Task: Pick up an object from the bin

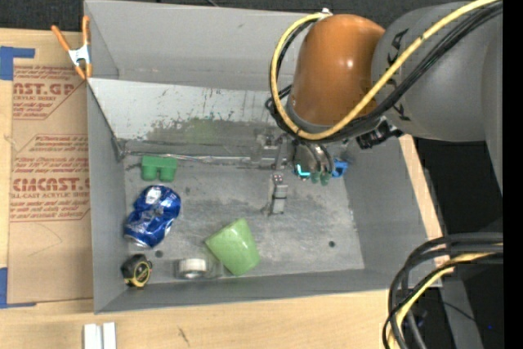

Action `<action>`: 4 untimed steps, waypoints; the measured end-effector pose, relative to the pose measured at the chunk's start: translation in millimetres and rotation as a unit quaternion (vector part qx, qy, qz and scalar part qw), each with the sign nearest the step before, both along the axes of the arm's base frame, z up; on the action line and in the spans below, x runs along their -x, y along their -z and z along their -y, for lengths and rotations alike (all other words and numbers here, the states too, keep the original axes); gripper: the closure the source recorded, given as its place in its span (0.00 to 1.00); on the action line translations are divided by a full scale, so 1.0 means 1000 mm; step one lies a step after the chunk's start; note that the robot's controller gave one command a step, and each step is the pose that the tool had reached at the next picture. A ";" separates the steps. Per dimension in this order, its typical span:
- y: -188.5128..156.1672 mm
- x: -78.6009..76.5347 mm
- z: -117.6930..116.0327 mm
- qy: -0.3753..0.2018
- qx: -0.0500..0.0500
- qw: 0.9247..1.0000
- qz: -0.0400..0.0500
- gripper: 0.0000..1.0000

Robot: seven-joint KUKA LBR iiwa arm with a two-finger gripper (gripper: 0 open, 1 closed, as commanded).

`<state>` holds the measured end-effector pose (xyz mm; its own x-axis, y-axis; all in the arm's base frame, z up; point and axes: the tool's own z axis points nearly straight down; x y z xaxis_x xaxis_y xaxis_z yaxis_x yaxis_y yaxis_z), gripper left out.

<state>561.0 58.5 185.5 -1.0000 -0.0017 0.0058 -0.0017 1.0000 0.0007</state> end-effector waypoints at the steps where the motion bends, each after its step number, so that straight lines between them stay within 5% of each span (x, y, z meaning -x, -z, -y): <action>1: 0.060 0.080 -0.055 -0.013 -0.001 1.000 -0.003 0.00; 2: 0.118 0.042 -0.041 -0.061 0.000 0.998 0.002 0.00; 3: 0.116 0.041 -0.042 -0.061 0.000 0.998 0.003 1.00; 4: 0.116 0.041 -0.042 -0.061 0.000 0.998 0.003 0.00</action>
Offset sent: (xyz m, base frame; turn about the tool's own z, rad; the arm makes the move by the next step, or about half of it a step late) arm -0.0746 0.0508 -0.0562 -0.0183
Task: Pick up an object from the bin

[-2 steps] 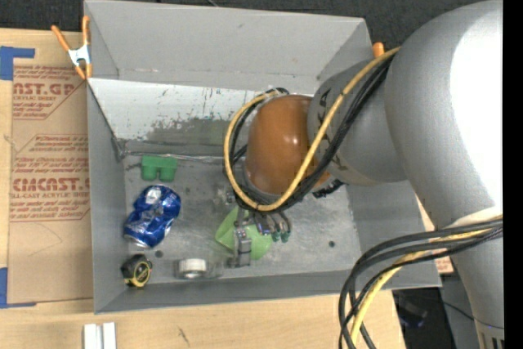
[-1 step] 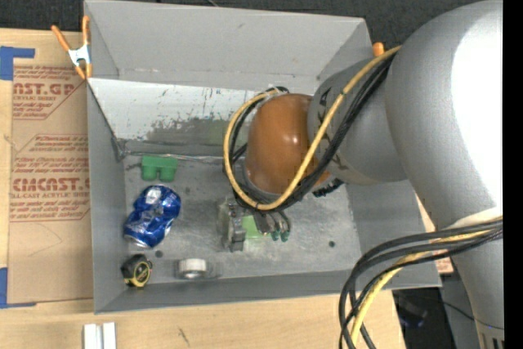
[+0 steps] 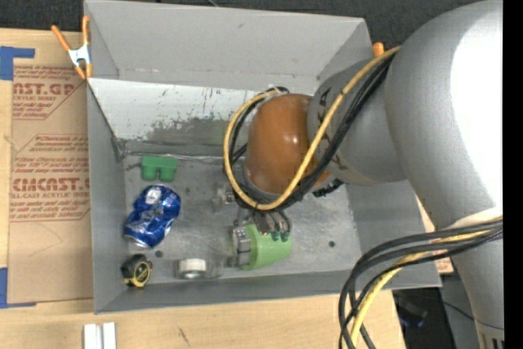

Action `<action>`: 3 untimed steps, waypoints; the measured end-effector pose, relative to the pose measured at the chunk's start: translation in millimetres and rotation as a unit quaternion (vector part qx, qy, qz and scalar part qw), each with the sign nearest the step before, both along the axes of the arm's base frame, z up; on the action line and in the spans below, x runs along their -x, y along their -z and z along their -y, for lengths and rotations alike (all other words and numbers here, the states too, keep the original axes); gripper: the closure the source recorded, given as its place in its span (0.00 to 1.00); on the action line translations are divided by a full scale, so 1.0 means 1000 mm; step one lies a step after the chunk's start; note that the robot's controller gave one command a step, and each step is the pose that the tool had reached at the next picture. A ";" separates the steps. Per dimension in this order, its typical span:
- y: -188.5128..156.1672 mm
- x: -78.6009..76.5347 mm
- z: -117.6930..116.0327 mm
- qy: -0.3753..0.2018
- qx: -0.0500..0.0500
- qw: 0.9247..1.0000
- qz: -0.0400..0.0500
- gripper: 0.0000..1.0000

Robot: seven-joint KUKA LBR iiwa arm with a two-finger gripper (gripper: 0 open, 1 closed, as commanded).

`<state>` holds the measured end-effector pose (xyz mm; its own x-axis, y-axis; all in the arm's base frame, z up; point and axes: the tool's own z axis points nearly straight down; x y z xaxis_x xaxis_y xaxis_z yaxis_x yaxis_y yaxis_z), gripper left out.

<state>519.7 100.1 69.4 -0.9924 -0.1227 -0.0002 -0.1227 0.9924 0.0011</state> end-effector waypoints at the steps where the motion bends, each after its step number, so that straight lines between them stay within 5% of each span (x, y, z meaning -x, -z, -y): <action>1: -0.008 -0.039 -0.097 0.000 -0.003 1.000 0.003 0.00; 2: -0.007 -0.038 -0.092 0.003 -0.001 1.000 0.001 1.00; 3: -0.166 -0.023 -0.091 0.014 -0.002 1.000 0.005 1.00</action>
Offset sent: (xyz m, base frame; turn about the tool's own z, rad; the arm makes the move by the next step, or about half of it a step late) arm 0.0381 0.0901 0.0071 0.0083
